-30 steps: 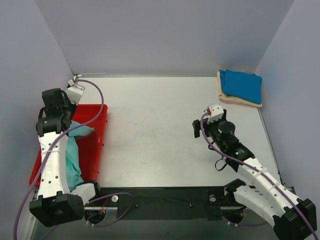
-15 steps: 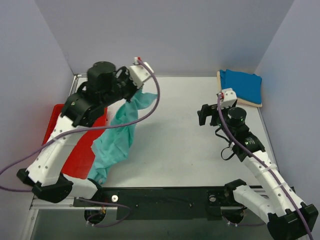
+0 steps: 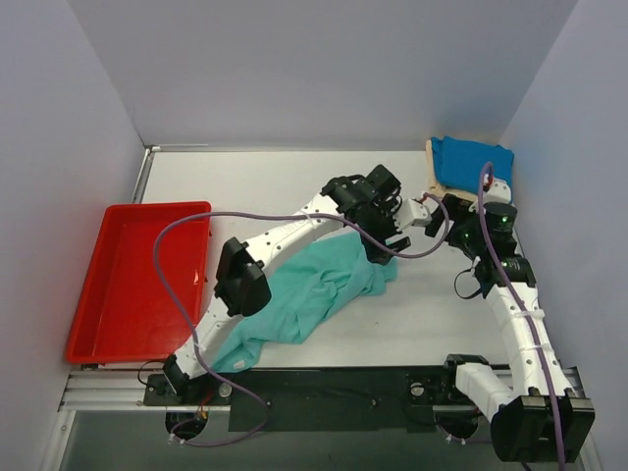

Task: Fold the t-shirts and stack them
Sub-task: Move the tshirt to the center of the board, then flatten out the tshirt

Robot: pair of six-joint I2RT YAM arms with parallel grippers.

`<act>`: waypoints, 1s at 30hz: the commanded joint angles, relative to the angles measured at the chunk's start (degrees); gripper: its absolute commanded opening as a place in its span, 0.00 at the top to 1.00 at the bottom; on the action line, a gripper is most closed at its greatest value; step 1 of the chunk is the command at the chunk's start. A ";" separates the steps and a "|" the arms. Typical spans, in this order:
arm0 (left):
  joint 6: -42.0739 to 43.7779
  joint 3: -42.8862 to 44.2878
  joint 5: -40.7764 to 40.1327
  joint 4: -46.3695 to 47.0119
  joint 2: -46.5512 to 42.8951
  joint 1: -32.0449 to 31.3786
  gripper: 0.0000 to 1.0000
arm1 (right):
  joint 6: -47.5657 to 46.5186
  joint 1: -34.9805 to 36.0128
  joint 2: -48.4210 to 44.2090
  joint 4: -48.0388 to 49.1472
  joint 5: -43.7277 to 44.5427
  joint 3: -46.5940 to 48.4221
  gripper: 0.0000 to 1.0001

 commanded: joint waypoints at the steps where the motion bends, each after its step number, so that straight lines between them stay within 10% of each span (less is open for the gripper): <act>1: -2.43 5.43 10.09 -10.16 -5.25 4.47 0.14 | 5.55 -4.27 1.44 2.24 -14.09 0.54 0.03; 8: -0.68 -34.16 8.63 5.84 -35.18 17.21 0.10 | 9.87 -0.61 1.18 3.39 -16.96 -2.80 0.12; 17: 5.12 -68.11 1.32 5.68 -57.37 36.61 0.11 | -4.78 35.95 13.47 -5.84 -11.76 2.38 0.16; 24: 6.62 -76.41 8.51 8.58 -60.81 55.33 0.11 | -21.31 56.35 28.48 -8.03 3.16 4.04 0.10; 30: 7.32 -77.21 10.19 8.23 -61.51 56.95 0.11 | -43.50 68.11 33.62 -8.31 -3.48 5.82 0.13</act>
